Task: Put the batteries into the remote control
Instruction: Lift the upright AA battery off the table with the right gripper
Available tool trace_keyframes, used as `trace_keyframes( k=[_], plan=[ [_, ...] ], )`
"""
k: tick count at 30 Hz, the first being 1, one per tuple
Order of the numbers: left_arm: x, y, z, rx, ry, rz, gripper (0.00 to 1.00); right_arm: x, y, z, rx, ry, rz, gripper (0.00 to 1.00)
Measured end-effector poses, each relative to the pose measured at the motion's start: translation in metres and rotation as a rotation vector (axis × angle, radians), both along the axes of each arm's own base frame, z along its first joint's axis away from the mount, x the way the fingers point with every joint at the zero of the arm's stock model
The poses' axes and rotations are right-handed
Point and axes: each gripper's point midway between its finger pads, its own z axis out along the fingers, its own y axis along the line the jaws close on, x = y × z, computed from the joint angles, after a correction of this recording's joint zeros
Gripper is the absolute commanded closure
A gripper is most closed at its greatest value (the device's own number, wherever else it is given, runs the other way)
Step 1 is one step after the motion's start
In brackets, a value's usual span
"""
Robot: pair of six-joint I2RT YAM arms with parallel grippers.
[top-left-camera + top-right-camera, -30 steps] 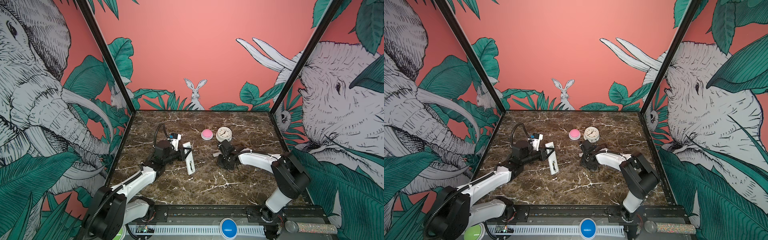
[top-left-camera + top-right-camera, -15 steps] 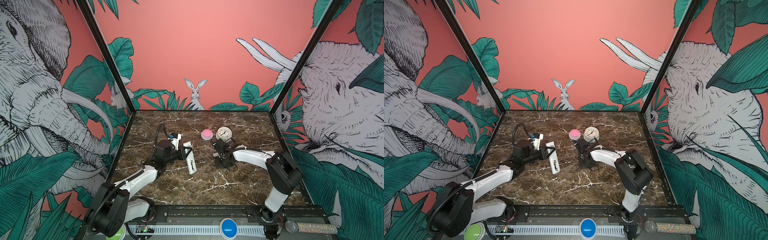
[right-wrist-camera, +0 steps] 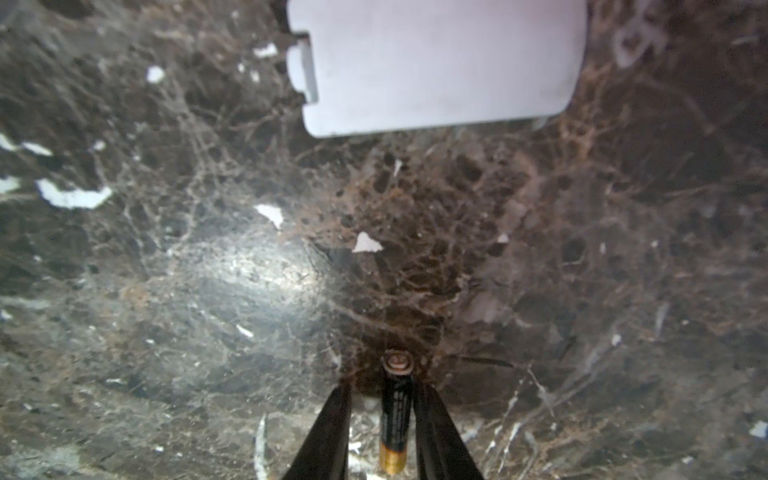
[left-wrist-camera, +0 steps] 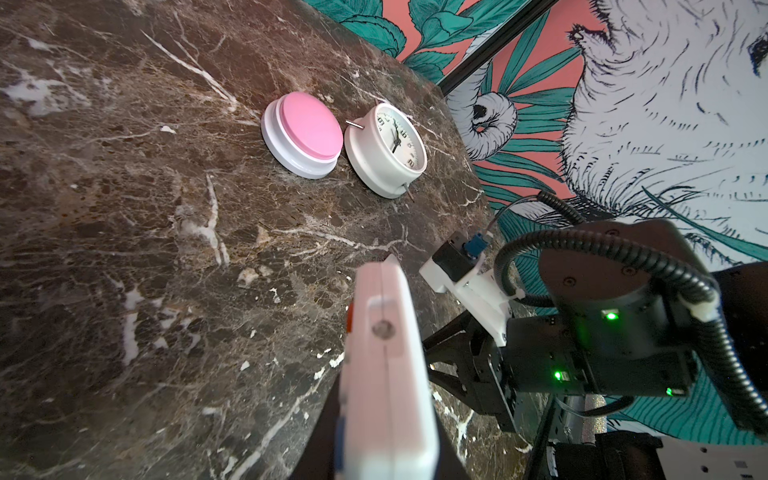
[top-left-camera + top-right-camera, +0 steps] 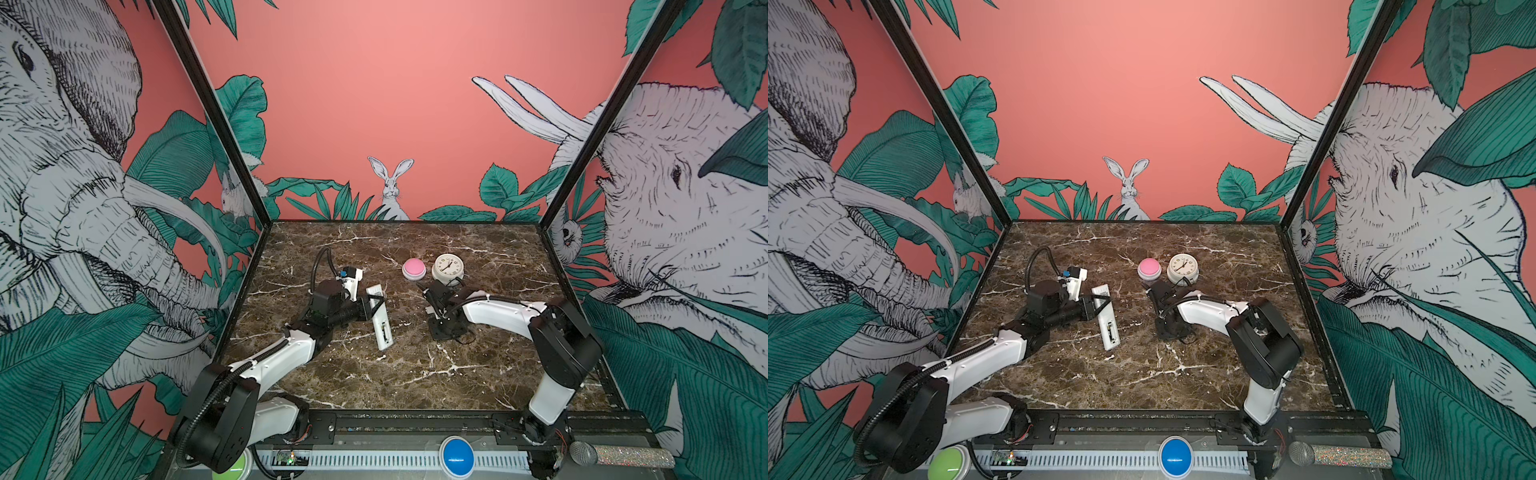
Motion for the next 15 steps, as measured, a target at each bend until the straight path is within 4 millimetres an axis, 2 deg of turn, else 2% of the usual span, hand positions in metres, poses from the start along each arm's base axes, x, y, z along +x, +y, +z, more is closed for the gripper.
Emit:
trace_keyframes(
  k=[15],
  plan=[
    [-0.0001, -0.0016, -0.0007, -0.006, 0.003, -0.008, 1.0, -0.0046, -0.0057, -0.0002, -0.007, -0.004, -0.025, 0.71]
  ],
)
